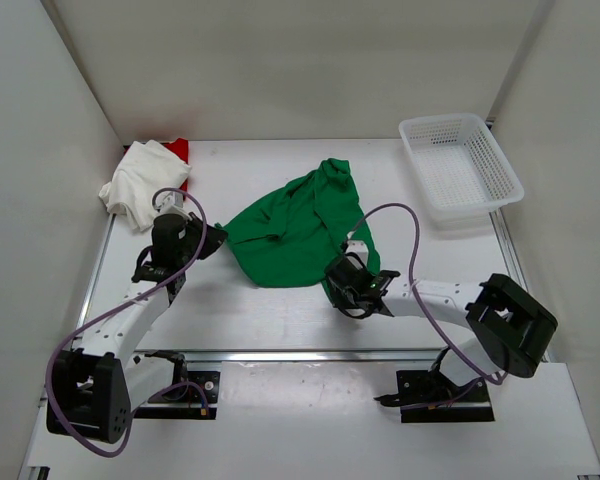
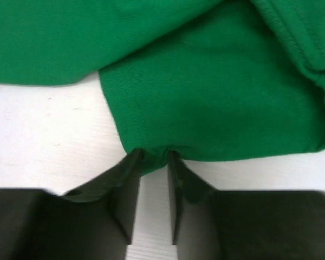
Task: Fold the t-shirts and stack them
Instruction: Flatten out the tshirt
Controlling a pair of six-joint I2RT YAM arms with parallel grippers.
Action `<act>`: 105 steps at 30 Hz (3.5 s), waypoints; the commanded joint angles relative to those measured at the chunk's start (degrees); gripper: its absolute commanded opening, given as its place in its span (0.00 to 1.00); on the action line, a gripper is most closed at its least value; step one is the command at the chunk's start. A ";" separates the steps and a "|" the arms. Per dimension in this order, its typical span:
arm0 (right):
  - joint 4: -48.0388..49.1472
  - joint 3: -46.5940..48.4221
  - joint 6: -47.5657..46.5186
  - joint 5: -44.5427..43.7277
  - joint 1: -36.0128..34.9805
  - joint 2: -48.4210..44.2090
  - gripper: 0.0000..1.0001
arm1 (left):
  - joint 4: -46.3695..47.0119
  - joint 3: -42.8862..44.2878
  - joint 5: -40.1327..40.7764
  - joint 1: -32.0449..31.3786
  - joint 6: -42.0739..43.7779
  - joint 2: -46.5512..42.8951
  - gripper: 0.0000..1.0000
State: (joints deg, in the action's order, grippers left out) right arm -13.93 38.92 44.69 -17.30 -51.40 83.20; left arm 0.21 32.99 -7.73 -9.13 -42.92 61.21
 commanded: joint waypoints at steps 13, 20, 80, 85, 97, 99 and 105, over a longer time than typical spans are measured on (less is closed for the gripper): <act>-20.68 8.51 -8.72 -3.97 10.49 -29.10 0.01 | -10.20 19.59 -2.46 -4.93 6.52 6.09 0.00; -27.99 46.19 -26.57 -2.92 23.01 -26.53 0.00 | -14.36 40.64 -18.36 4.98 2.94 8.67 0.00; -2.39 -7.08 -19.92 30.12 47.09 -32.63 0.00 | -3.82 -3.96 -7.02 21.07 0.12 2.16 0.00; -14.43 -13.07 -14.90 29.70 39.37 -45.29 0.00 | -7.31 -7.76 -9.15 21.78 2.74 0.05 0.00; -19.49 -11.93 -6.95 16.57 25.16 -49.81 0.00 | -11.73 -6.45 -7.30 19.14 5.66 -4.53 0.00; -15.34 -12.02 -10.91 24.84 33.17 -47.35 0.00 | -10.93 -6.19 -8.88 19.32 4.77 -2.68 0.00; -16.47 6.75 -21.30 31.80 47.35 -43.49 0.00 | -11.64 9.49 -9.76 13.72 1.71 -2.94 0.00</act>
State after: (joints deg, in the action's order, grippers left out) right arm -35.73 33.08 30.26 10.04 -5.80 38.57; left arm -15.27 30.50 -15.22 8.16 -38.79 59.33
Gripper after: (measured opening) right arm 0.008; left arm 0.022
